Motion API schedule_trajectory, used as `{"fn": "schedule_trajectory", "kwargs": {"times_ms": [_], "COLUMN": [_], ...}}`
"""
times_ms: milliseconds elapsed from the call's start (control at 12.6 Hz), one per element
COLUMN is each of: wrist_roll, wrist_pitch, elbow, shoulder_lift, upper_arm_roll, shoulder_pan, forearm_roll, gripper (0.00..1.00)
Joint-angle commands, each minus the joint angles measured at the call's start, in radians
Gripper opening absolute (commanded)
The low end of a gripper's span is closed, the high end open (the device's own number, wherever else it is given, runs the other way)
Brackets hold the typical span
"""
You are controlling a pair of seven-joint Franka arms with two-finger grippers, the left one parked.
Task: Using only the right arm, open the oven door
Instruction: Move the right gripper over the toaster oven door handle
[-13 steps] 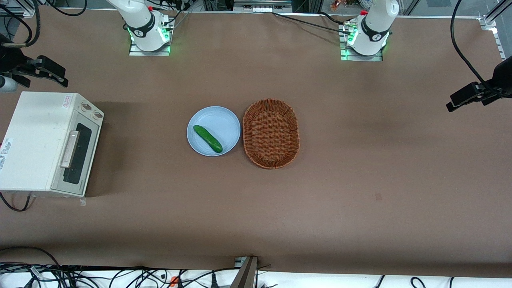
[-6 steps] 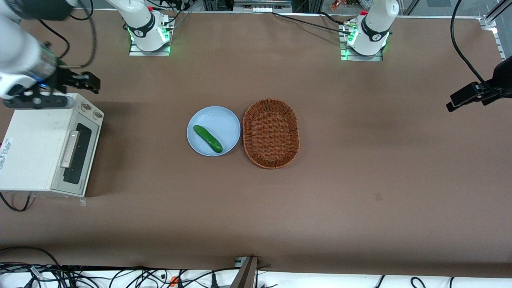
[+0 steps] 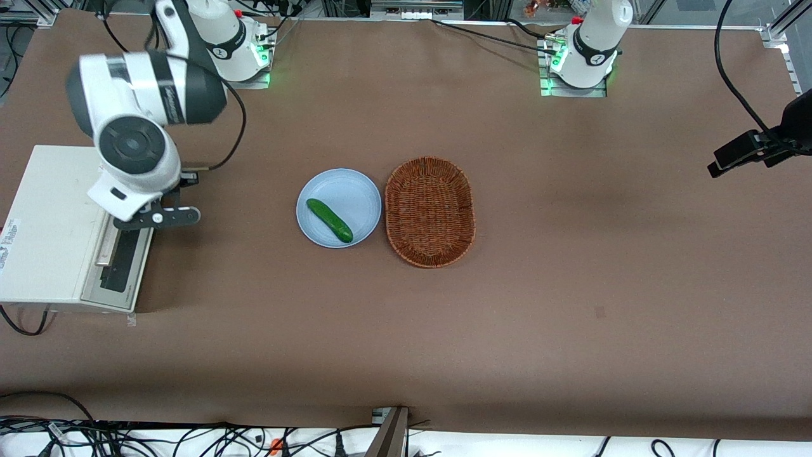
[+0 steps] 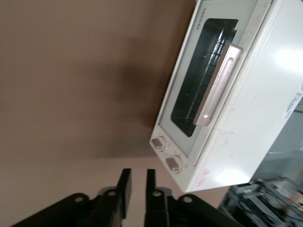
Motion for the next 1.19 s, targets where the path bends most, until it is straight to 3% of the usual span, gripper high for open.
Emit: {"fn": "schedule_trajectory", "kwargs": {"times_ms": [0,554,1107], "wrist_roll": [-0.006,-0.01,-0.023], "wrist_pitch": [0.009,0.016,0.114], "elbow": [0.01,0.015,0.014], "shoulder_lift": [0.065,0.175,0.217], "upper_arm_roll": [-0.002,-0.016,-0.016], "shoulder_pan": [0.004,-0.019,-0.089], "forearm_roll": [-0.11,-0.342,-0.403], "gripper": [0.0,0.0,0.0]}}
